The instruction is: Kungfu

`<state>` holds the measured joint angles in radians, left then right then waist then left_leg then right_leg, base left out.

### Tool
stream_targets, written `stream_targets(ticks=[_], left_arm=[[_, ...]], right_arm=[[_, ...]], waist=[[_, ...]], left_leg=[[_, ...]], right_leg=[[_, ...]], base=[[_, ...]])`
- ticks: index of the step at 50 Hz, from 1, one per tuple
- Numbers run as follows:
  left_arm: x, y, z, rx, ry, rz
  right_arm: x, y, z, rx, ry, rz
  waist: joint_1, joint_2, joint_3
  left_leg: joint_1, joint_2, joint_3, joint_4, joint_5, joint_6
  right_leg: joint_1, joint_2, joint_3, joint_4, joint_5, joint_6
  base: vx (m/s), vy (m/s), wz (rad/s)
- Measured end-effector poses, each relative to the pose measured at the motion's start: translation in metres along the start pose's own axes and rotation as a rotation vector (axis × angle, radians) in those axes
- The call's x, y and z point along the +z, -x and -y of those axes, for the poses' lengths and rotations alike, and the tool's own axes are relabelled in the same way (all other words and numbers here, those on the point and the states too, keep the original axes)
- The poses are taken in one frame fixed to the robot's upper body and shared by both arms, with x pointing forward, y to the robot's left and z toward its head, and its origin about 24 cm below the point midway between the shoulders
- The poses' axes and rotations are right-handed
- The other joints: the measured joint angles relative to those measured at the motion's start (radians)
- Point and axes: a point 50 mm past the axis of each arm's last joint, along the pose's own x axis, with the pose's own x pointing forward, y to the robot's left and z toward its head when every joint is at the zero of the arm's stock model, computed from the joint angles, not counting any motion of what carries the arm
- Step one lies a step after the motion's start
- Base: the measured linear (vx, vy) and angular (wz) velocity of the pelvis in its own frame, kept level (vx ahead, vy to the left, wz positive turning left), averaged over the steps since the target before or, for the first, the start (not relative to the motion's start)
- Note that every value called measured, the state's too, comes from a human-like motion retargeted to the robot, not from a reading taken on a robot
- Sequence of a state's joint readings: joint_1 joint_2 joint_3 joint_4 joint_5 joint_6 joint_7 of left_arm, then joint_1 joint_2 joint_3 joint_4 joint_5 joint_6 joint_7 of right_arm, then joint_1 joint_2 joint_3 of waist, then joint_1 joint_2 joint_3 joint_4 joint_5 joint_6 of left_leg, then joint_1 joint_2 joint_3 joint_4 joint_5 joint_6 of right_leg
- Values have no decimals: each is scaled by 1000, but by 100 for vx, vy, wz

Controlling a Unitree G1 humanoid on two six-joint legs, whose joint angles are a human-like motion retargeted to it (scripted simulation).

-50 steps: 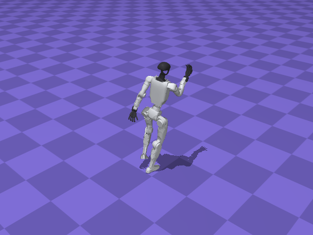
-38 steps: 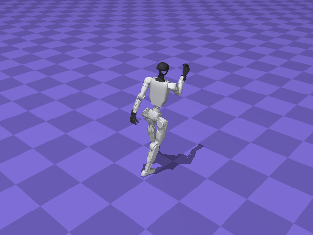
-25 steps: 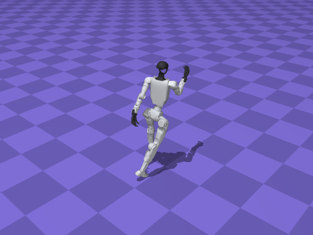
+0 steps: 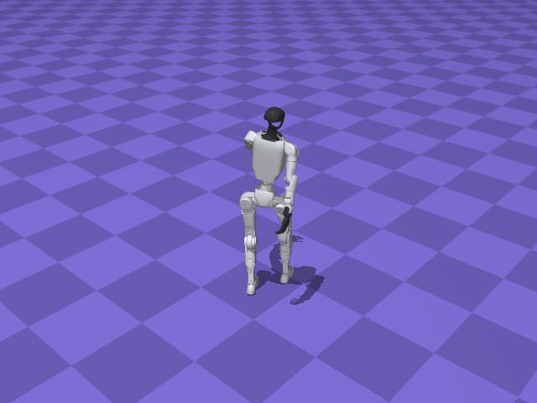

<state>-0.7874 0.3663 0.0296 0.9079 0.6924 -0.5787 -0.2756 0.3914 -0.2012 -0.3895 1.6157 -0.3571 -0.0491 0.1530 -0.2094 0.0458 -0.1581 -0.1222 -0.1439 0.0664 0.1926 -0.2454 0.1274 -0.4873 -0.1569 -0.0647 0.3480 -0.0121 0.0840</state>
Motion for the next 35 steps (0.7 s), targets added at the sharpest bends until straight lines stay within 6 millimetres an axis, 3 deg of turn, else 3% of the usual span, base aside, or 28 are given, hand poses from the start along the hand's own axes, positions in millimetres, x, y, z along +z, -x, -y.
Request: stream_targets(ticks=[2, 4, 7, 10, 12, 15, 16, 18, 20, 22, 27, 30, 33, 35], left_arm=[[39, -2, -59, 164, -231, 185], [83, 9, -112, 339, -451, 366], [145, 42, -167, 575, -744, 607], [184, 74, -189, 703, -1000, 770], [200, 84, -194, 763, -1121, 834], [216, 91, -199, 826, -1257, 887], [217, 89, -196, 833, -1283, 897], [221, 84, -192, 863, -1314, 926], [223, 83, -194, 895, -1326, 945], [217, 82, -195, 905, -1313, 924], [207, 80, -194, 911, -1256, 875], [198, 72, -189, 933, -1216, 819], [184, 59, -175, 952, -1138, 745], [175, 50, -162, 1006, -996, 717]], right_arm=[[-55, 4, -6, 14, -48, -135], [-105, 14, -11, 36, -101, -297], [-169, 38, -11, 55, -185, -509], [-215, 64, -4, 11, -287, -633], [-236, 76, -9, -27, -392, -673], [-248, 82, -28, -76, -586, -682], [-247, 80, -35, -93, -665, -677], [-233, 69, -46, -110, -825, -621], [-199, 48, -44, -111, -945, -466], [-156, 29, -31, -68, -1001, -241], [-35, 5, 9, 80, -1069, 277], [37, 17, 41, 152, -1050, 635], [89, 49, 85, 246, -974, 939], [117, 78, 119, 289, -951, 1102]], waist=[[-68, 9, 41], [-124, 19, 82], [-205, 42, 126], [-284, 60, 128], [-311, 58, 122], [-352, 38, 95], [-342, 51, 49], [-334, 80, -9], [-372, 82, 12], [-416, 98, 23], [-398, 124, 28], [-341, 111, 6], [-270, 84, 8], [-209, 59, 22]], left_leg=[[56, -5, -32, 6, -29, -5], [106, 1, -55, 12, -59, -16], [168, 25, -79, 24, -112, -40], [216, 41, -84, 38, -159, -68], [260, 44, -76, 45, -180, -90], [321, 20, -87, 62, -193, -110], [299, 20, -84, 66, -180, -119], [263, 39, -84, 69, -145, -136], [294, 68, -75, 46, -92, -148], [299, 103, -72, 33, -33, -159], [240, 171, -110, 35, 87, -171], [180, 199, -112, 16, 140, -178], [104, 213, -182, 17, 180, -196], [60, 228, -220, 12, 202, -235]], right_leg=[[-21, -13, 54, -88, 89, -18], [-44, -15, 108, -169, 94, -41], [-69, -4, 181, -260, 46, -88], [-88, 4, 196, -235, -53, -96], [-70, 15, 208, -179, -102, -50], [-37, -16, 133, -164, 33, 95], [-94, -11, 135, -113, 42, 119], [-188, 4, 122, -14, 52, 137], [-185, -15, 65, 54, 65, 91], [-172, -41, -7, 111, 33, 30], [-178, -78, -90, 199, -55, -31], [-196, -135, -151, 248, -114, -44], [-202, -181, -207, 285, -159, -45], [-207, -198, -234, 308, -183, -47]], base=[[38, -29, 65], [41, -34, 35], [52, -35, 11], [65, -42, -5], [74, -56, -6], [62, -53, 26], [65, -67, 19], [56, -58, 41], [46, -32, 107], [44, -26, 148], [29, -23, 140], [12, -22, 186], [14, -30, 195], [-9, -28, 170]])
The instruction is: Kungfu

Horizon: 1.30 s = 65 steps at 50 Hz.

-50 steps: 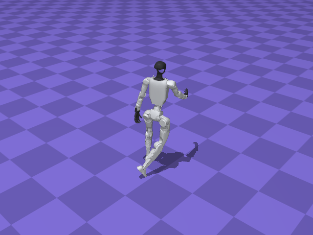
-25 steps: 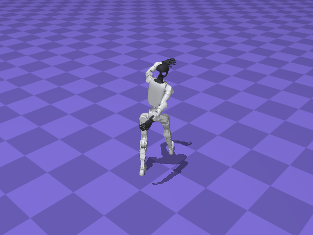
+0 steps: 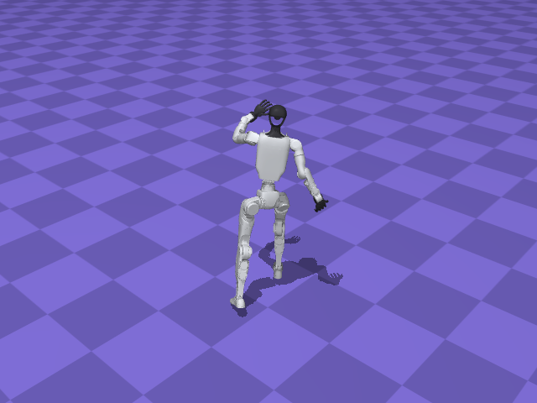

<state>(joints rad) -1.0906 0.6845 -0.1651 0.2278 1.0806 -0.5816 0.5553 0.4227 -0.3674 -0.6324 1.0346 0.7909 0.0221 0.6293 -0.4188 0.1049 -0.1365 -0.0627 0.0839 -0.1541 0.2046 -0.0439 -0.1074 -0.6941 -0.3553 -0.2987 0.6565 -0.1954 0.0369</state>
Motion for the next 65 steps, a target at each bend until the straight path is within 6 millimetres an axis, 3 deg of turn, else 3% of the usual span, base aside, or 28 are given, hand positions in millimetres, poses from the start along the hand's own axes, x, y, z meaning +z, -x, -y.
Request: stream_targets(ticks=[4, 8, 10, 12, 15, 18, 20, 23, 25, 28, 30, 32, 40, 44, 48, 50, 53, 56, 60, 63, 65], left_arm=[[38, 19, 33, 52, 289, -132], [85, 54, 72, -57, 526, -280], [114, 78, 91, -156, 628, -368], [152, 103, 108, -266, 744, -475], [217, 156, 122, -459, 880, -673], [269, 224, 114, -657, 855, -936], [291, 256, 105, -786, 825, -1072], [304, 284, 96, -950, 796, -1158], [306, 293, 93, -994, 751, -1208], [301, 303, 86, -989, 680, -1237], [299, 312, 79, -1012, 631, -1246], [298, 319, 76, -1050, 611, -1257], [285, 321, 76, -1076, 537, -1275], [284, 323, 70, -1030, 521, -1371], [287, 328, 61, -981, 566, -1512], [289, 335, 53, -950, 595, -1603], [291, 345, 38, -897, 607, -1727], [287, 358, 21, -850, 562, -1826], [254, 373, 8, -730, 530, -1899], [200, 380, 3, -582, 586, -1888], [155, 376, 5, -485, 695, -1831]], right_arm=[[95, -23, -43, 267, 7, 142], [177, -23, -114, 577, 182, 193], [200, -18, -156, 731, 286, 225], [206, -17, -200, 896, 352, 249], [183, -27, -276, 1175, 409, 186], [101, -65, -354, 1377, 457, -140], [41, -77, -376, 1360, 557, -435], [-7, -84, -369, 1169, 678, -656], [-43, -84, -372, 1106, 675, -613], [-93, -71, -367, 1097, 457, -672], [-114, -59, -357, 1131, 298, -828], [-116, -54, -348, 1163, 241, -922], [-68, -85, -336, 1049, 579, -618], [-47, -91, -345, 1050, 687, -527], [-32, -84, -370, 1160, 792, -493], [-31, -76, -389, 1254, 861, -488], [-38, -56, -421, 1412, 943, -449], [-43, -33, -453, 1572, 986, -360], [-38, 1, -496, 1741, 1013, -146], [-20, 26, -520, 1832, 1016, 113], [-1, 42, -527, 1865, 1023, 317]], waist=[[115, -52, 41], [188, -143, 82], [214, -163, 106], [228, -151, 132], [291, -80, 161], [325, -43, 171], [344, -18, 198], [375, -11, 249], [375, -9, 274], [360, -11, 276], [353, -23, 266], [348, -35, 256], [374, -65, 216], [429, -71, 196], [479, -89, 162], [519, -91, 149], [611, -111, 139], [670, -126, 109], [737, -121, 56], [734, -102, 8], [687, -97, -12]], left_leg=[[-96, 22, -72, -28, 31, -136], [-224, -53, -17, -39, 30, -154], [-301, -75, 36, -50, 29, -154], [-370, -14, 209, -88, 16, -154], [-432, 81, 323, -140, 21, -154], [-493, 106, 291, -122, 63, -154], [-492, 141, 331, -147, 123, -154], [-492, 102, 363, -172, 185, -154], [-502, 77, 337, -167, 190, -154], [-512, 64, 346, -164, 195, -154], [-508, 68, 345, -161, 198, -154], [-502, 70, 330, -152, 198, -154], [-538, 110, 403, -83, 233, -154], [-595, 238, 584, 34, 270, -132], [-660, 297, 807, 174, 223, 29], [-663, 310, 817, 201, 185, 35], [-667, 243, 642, 229, 95, 22], [-665, 206, 616, 257, 36, 28], [-644, 169, 582, 279, -42, 46], [-630, 121, 526, 300, -89, 90], [-610, 35, 438, 285, -93, 116]], right_leg=[[-35, -40, -35, 69, -46, 13], [-113, -195, 0, 146, -78, 85], [-147, -267, -12, 178, -97, 108], [-165, -326, -81, 236, -145, 91], [-179, -324, -178, 288, -194, 57], [-231, -288, -157, 298, -208, 44], [-242, -269, -169, 319, -233, 26], [-263, -312, -156, 344, -232, 34], [-269, -336, -147, 353, -229, 48], [-262, -362, -154, 361, -225, 60], [-252, -358, -156, 357, -220, 62], [-236, -355, -162, 348, -214, 65], [-126, -357, -242, 262, -165, 77], [-15, -296, -335, 172, -131, 70], [79, -294, -417, 55, -53, 80], [128, -282, -445, 5, -19, 86], [204, -256, -444, -93, 39, 92], [295, -235, -451, -210, 95, 108], [453, -165, -504, -370, 88, 118], [559, -77, -463, -447, 8, 55], [572, -21, -278, -417, 27, -5]], base=[[-22, -30, 177], [-29, -18, 230], [-47, -20, 271], [-55, -38, 274], [-29, -15, 143], [-14, 6, 30], [-21, -4, 13], [-13, 14, 27], [4, 21, 39], [11, 10, 26], [19, 3, -7], [20, 6, -17], [19, 8, 11], [25, -3, 33], [31, 31, 75], [50, 58, 21], [49, 43, -13], [56, 57, 50], [57, 63, 82], [66, 54, 162], [65, 41, 260]])
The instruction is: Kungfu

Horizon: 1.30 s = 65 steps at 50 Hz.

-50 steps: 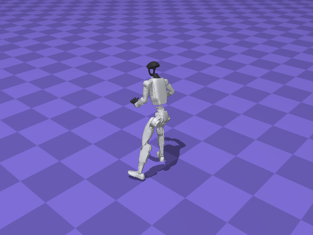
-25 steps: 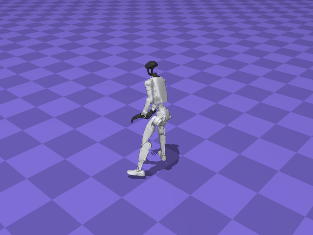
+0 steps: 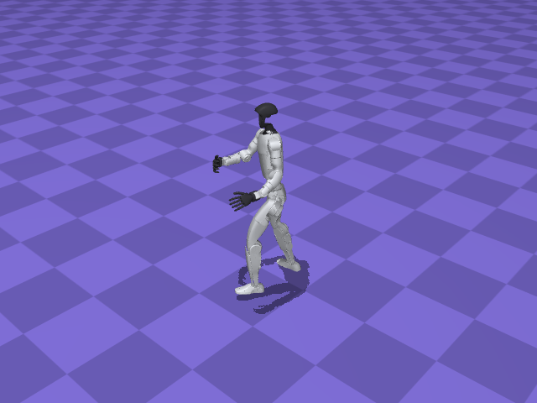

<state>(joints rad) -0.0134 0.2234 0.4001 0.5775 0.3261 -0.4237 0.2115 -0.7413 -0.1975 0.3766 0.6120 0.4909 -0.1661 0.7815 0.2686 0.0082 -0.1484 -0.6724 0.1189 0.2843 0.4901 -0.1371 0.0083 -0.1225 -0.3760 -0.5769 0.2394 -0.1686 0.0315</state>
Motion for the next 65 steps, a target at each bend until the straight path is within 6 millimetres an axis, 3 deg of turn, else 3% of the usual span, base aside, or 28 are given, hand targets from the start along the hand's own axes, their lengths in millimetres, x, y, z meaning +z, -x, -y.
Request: stream_targets(ticks=[3, 5, 8, 10, 13, 15, 17, 18, 20, 22, 23, 25, 28, 32, 36, 40, 43, 47, 49, 51, 53, 55, 58, 60, 65], left_arm=[[45, -46, -19, -190, 191, 132], [83, -71, -21, -333, 289, 216], [140, -94, -5, -518, 359, 332], [178, -95, 23, -723, 331, 401], [210, -63, 94, -1186, 228, 435], [216, -27, 141, -1475, 204, 437], [215, 10, 179, -1694, 272, 410], [212, 28, 195, -1783, 318, 381], [193, 59, 230, -1834, 376, 198], [193, 70, 239, -1861, 552, 151], [189, 72, 241, -1861, 604, 126], [178, 78, 247, -1855, 625, 47], [164, 81, 247, -1840, 644, -41], [154, 82, 244, -1820, 666, -79], [147, 75, 234, -1751, 712, -91], [142, 56, 211, -1525, 841, -53], [159, 37, 188, -1287, 924, 100], [227, 12, 128, -891, 1006, 591], [270, 22, 90, -730, 1004, 951], [301, 47, 58, -577, 1005, 1311], [320, 77, 38, -412, 1050, 1584], [336, 101, 28, -233, 1150, 1729], [343, 116, 18, -67, 1268, 1777], [343, 121, 10, -12, 1257, 1836], [341, 116, 6, 31, 1158, 1839]], right_arm=[[41, 12, 5, -102, 233, 178], [65, 26, 2, -201, 373, 316], [82, 54, -12, -420, 587, 502], [83, 78, -26, -646, 734, 613], [79, 113, -45, -1042, 878, 792], [73, 125, -57, -1212, 914, 892], [64, 129, -66, -1278, 966, 895], [58, 129, -69, -1292, 996, 868], [38, 137, -71, -1533, 1112, 764], [29, 155, -81, -1674, 1266, 749], [24, 158, -85, -1641, 1299, 718], [14, 158, -92, -1562, 1228, 680], [6, 162, -95, -1486, 1139, 615], [2, 160, -96, -1464, 1119, 576], [1, 142, -95, -1399, 1066, 608], [8, 109, -95, -1242, 980, 744], [32, 82, -88, -1020, 910, 937], [106, 63, -74, -574, 936, 1260], [157, 59, -84, -264, 1073, 1420], [198, 62, -110, 67, 1257, 1554], [222, 67, -133, 327, 1419, 1654], [239, 71, -145, 490, 1569, 1736], [247, 65, -153, 598, 1654, 1841], [248, 60, -157, 618, 1645, 1908], [244, 53, -153, 483, 1581, 2036]], waist=[[-103, 9, 9], [-169, 27, 10], [-258, 34, 0], [-327, 34, 3], [-435, 47, 64], [-495, 62, 121], [-555, 76, 167], [-588, 80, 185], [-642, 85, 219], [-661, 89, 247], [-670, 85, 257], [-692, 87, 271], [-699, 95, 263], [-641, 103, 219], [-500, 97, 125], [-264, 6, 1], [-86, -86, -39], [65, -183, -1], [151, -236, 50], [246, -300, 90], [358, -378, 113], [453, -416, 136], [430, -419, 151], [389, -388, 128], [297, -307, 95]], left_leg=[[85, -138, -124, -78, 38, 36], [140, -187, -191, -123, 65, 49], [218, -244, -240, -176, 91, 75], [284, -287, -272, -212, 108, 97], [432, -344, -358, -259, 124, 139], [517, -368, -397, -264, 123, 166], [590, -374, -424, -270, 119, 179], [622, -375, -437, -277, 120, 182], [679, -370, -452, -295, 122, 188], [717, -356, -434, -310, 122, 195], [731, -354, -428, -316, 122, 195], [749, -351, -419, -319, 120, 194], [744, -345, -407, -317, 111, 196], [704, -339, -391, -323, 104, 180], [597, -337, -362, -312, 94, 145], [408, -344, -336, -245, 83, 78], [268, -342, -349, -174, 65, 53], [109, -319, -410, -22, 18, 20], [32, -301, -439, 87, -27, -6], [-51, -285, -451, 200, -79, -19], [-157, -248, -451, 308, -126, -45], [-258, -160, -511, 401, -154, -106], [-312, -187, -527, 474, -170, -113], [-336, -172, -511, 503, -171, -104], [-353, -95, -546, 513, -148, -139]], right_leg=[[-100, 187, 409, 208, -44, 131], [-191, 301, 509, 336, -86, 211], [-317, 315, 447, 360, -80, 161], [-395, 307, 421, 309, -46, 92], [-488, 311, 461, 178, 118, 25], [-542, 310, 498, 67, 232, 7], [-587, 315, 500, -34, 265, -15], [-609, 316, 489, -80, 260, -15], [-651, 334, 528, -163, 262, -25], [-683, 358, 524, -202, 253, -67], [-690, 360, 503, -209, 230, -63], [-696, 353, 458, -198, 211, -46], [-683, 360, 496, -150, 250, -71], [-604, 352, 556, -87, 267, -39], [-512, 308, 553, 16, 212, 13], [-425, 245, 602, 135, 176, 85], [-309, 166, 573, 178, 150, 137], [-50, 82, 351, 143, 174, 122], [92, 75, 216, 97, 215, 117], [207, 88, 133, 43, 293, 143], [264, 135, 120, -21, 415, 216], [247, 285, 203, -60, 315, 230], [248, 322, 285, -67, 167, 230], [237, 306, 238, -38, 89, 230], [198, 383, 252, 15, 41, 230]], base=[[52, 24, 267], [47, 19, 208], [48, 13, 163], [48, 7, 186], [38, 6, 195], [26, 12, 134], [27, 16, 88], [29, 12, 64], [29, 7, 25], [20, 2, -33], [13, 0, -34], [8, -1, -24], [8, 1, -23], [6, 2, -38], [0, 4, -76], [-5, -1, -115], [-24, -15, -35], [-35, -41, 90], [-25, -67, 88], [-2, -71, 42], [2, -80, -32], [-23, -95, -41], [-20, -26, 35], [-24, 15, -25], [-38, -11, -37]])
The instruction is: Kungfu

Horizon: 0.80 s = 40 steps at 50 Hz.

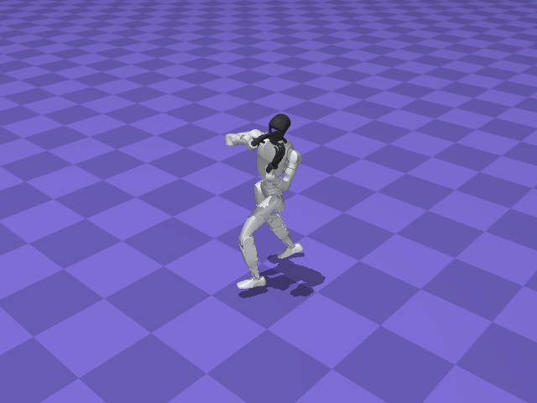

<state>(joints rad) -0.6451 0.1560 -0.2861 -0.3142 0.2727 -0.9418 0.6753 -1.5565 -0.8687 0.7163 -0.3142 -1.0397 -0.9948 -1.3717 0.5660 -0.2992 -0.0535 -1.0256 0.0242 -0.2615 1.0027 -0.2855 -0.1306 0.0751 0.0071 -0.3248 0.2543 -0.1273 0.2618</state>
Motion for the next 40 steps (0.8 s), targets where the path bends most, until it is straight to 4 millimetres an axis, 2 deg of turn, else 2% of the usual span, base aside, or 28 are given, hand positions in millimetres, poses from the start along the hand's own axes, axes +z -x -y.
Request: stream_targets(ticks=[2, 7, 12, 17, 20, 23, 25, 28, 32, 35, 37, 38, 40], left_arm=[[-2, 3, -1, 3, -7, -33], [-10, 5, -5, 77, -16, -131], [-28, 6, -22, 177, -9, -316], [-41, 17, -58, 299, -22, -473], [-40, 27, -88, 394, -146, -506], [-33, 35, -118, 393, -304, -533], [-25, 35, -136, 308, -401, -545], [-14, 32, -153, 81, -539, -591], [-8, 34, -165, -246, -695, -701], [-12, 42, -162, -493, -719, -793], [-18, 54, -155, -643, -688, -854], [-22, 62, -152, -713, -669, -886], [-33, 80, -141, -849, -600, -956]], right_arm=[[2, 6, -1, -19, 17, -30], [5, 20, -4, -58, 13, -123], [9, 40, -11, -105, 18, -318], [14, 59, -23, -266, 62, -591], [19, 63, -23, -357, 78, -686], [24, 65, -19, -389, 98, -741], [28, 66, -16, -369, 106, -770], [38, 72, -13, -288, 96, -818], [60, 87, -10, -174, 69, -953], [85, 102, -4, -122, 72, -1120], [105, 112, 0, -56, 84, -1239], [116, 118, 5, -5, 94, -1300], [141, 129, 17, 135, 123, -1435]], waist=[[-17, 11, -11], [-26, 25, -17], [-94, 63, -19], [-153, 107, -34], [-188, 133, -34], [-236, 162, -34], [-273, 184, -39], [-335, 216, -56], [-436, 233, -76], [-509, 237, -95], [-555, 227, -102], [-581, 221, -105], [-642, 220, -113]], left_leg=[[11, 11, 11, -24, 16, 4], [69, 34, 100, -113, 53, 37], [146, 50, 186, -214, 75, 40], [224, 129, 278, -319, 98, 22], [286, 177, 358, -379, 126, 30], [356, 227, 437, -449, 160, 28], [395, 265, 482, -496, 186, 19], [451, 319, 557, -562, 232, 11], [530, 354, 612, -672, 365, -17], [577, 385, 647, -761, 546, -19], [611, 393, 684, -813, 665, 10], [630, 387, 702, -835, 697, 36], [650, 359, 700, -843, 674, 49]], right_leg=[[0, -9, 7, -14, 4, 0], [-9, -110, -2, -33, 11, 0], [-40, -191, -1, -19, 20, 0], [-94, -248, -75, -6, 33, 0], [-128, -292, -134, 20, 27, 0], [-169, -326, -193, 72, -1, -21], [-207, -333, -211, 113, -34, -50], [-242, -324, -212, 140, -96, -88], [-281, -264, -84, 141, -177, -102], [-292, -217, -71, 129, -196, -137], [-289, -187, -43, 99, -195, -166], [-289, -172, -21, 84, -191, -180], [-286, -142, 2, 57, -185, -203]], base=[[-18, 1, -39], [-23, 8, -80], [-33, 9, -76], [-42, -6, -122], [-42, -8, -128], [-46, -22, -117], [-51, -35, -113], [-38, -29, -99], [-32, -49, -70], [-27, -67, -59], [-32, -61, -68], [-39, -64, -47], [-33, -53, -14]])
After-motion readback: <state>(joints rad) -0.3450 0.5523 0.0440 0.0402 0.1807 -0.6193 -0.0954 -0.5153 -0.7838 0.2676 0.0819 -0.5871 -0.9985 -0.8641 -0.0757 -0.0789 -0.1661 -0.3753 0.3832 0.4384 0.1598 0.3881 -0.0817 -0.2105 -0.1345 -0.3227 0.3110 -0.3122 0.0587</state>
